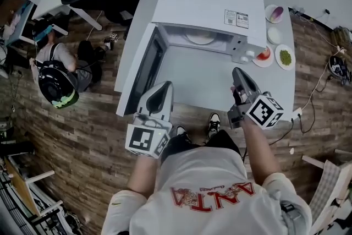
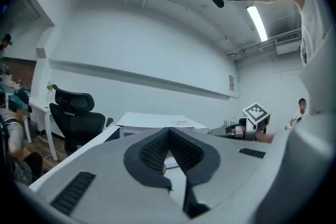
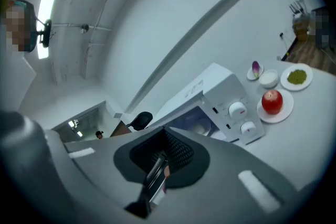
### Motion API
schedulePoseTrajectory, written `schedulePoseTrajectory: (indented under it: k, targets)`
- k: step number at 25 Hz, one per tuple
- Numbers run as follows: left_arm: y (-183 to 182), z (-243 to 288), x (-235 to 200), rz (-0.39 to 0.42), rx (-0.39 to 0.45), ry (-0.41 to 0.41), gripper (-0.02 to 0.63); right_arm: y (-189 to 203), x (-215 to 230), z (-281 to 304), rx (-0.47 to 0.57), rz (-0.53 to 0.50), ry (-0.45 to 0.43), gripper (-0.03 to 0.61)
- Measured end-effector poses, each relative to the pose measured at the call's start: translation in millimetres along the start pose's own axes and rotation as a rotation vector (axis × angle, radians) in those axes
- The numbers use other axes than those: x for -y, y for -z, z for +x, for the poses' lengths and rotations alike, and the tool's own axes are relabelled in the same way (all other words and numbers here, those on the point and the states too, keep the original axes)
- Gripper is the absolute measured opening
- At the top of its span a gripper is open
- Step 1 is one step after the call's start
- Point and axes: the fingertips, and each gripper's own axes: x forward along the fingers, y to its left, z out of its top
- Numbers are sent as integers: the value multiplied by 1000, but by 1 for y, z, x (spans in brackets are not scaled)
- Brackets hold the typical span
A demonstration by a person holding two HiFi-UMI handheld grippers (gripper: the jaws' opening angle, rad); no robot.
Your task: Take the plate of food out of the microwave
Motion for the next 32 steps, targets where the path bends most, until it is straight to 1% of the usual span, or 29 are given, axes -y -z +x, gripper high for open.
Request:
schedulePoseTrajectory:
  k: [3, 7, 10, 15, 18, 21, 23, 24, 28, 32]
  targets:
    - [1, 9, -2, -2, -9, -18, 8, 24, 17, 24, -35, 153, -16, 0]
    - [17, 13, -7, -31, -21, -59, 8, 52, 40, 63, -50, 316, 9, 0]
    - [28, 16, -10, -45, -43, -63, 8, 64, 60, 88, -24, 439, 46, 0]
    - [35, 23, -13, -54, -60, -42, 8, 79, 84, 120, 34, 573, 91, 0]
    - [34, 25, -17, -64, -57, -35, 8, 91, 100, 136, 68, 659, 120, 15]
    - [36, 30, -20, -63, -60, -20, 8, 96, 118, 151, 110, 723, 145, 23]
    - [39, 35, -23, -60, -65, -13, 8, 99, 127, 162, 128, 757, 157, 44]
    - [41, 37, -25, -62, -69, -12, 8, 100, 132, 167, 135, 772, 164, 44]
    - [45, 40, -30, -71, -79, -12, 8, 106, 146, 181, 153, 814, 196, 44]
    - [47, 41, -28, -69, -93, 15, 8, 107, 156, 190, 170, 844, 210, 44]
